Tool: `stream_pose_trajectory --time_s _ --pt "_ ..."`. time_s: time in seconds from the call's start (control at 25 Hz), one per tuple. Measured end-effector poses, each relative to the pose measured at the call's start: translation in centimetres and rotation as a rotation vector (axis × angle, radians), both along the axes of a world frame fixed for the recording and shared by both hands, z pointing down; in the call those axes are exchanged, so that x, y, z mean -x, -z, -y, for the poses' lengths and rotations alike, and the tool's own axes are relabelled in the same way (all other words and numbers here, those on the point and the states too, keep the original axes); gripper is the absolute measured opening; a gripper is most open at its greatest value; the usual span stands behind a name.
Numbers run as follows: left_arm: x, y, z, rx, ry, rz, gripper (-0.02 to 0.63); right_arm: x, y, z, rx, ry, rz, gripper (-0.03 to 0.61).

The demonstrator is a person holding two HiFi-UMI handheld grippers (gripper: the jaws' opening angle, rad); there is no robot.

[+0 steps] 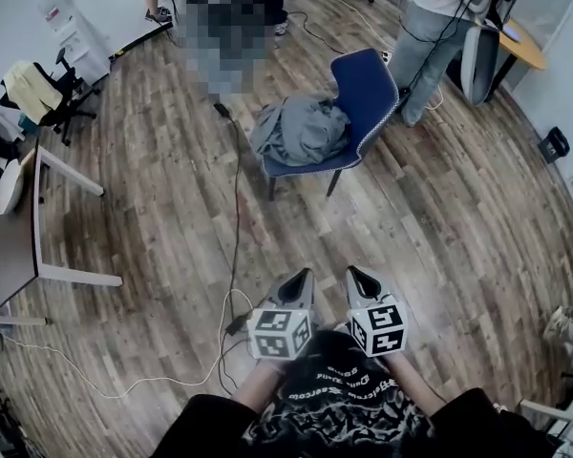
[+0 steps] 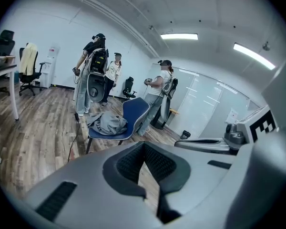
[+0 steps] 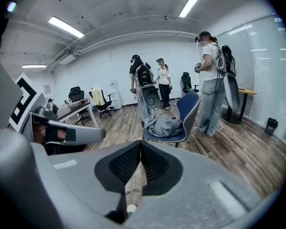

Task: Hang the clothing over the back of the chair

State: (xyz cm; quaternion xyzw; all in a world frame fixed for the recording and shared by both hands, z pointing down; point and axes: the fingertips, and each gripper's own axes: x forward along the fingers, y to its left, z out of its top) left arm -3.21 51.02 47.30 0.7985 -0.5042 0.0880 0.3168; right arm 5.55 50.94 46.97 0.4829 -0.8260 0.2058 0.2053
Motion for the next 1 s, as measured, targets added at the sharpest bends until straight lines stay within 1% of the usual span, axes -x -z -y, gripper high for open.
stream_pose_trajectory --time_s 0.2,0.28,0.48,0.64,0.84,1.0 --pt "1.9 0.3 1.9 -0.006 -0.047 0.013 0.009 1.6 0.3 2.0 -0.004 -0.045 0.02 0.005" --pt "2.5 0.2 2.6 -0.006 -0.051 0.013 0.009 2.0 0.2 2.7 -0.003 -0.055 0.02 0.005" --pt "3.7 -0.4 4.0 0.007 -0.039 0.013 0.009 2.7 -0.1 3.8 0.009 -0.05 0.002 0.005" --pt "3.6 -0.7 5.9 0.007 -0.036 0.021 0.009 2.8 -0.5 5.8 0.003 -0.039 -0.005 0.005" --pt "3.3 -0.9 10.0 0.0 0.006 0.045 0.009 2.3 -1.0 10.4 0.01 -0.009 -0.004 0.005" --pt "2.6 -0.5 14.1 -0.015 0.04 0.061 0.009 2.3 -0.9 14.6 -0.003 0.024 0.019 0.005"
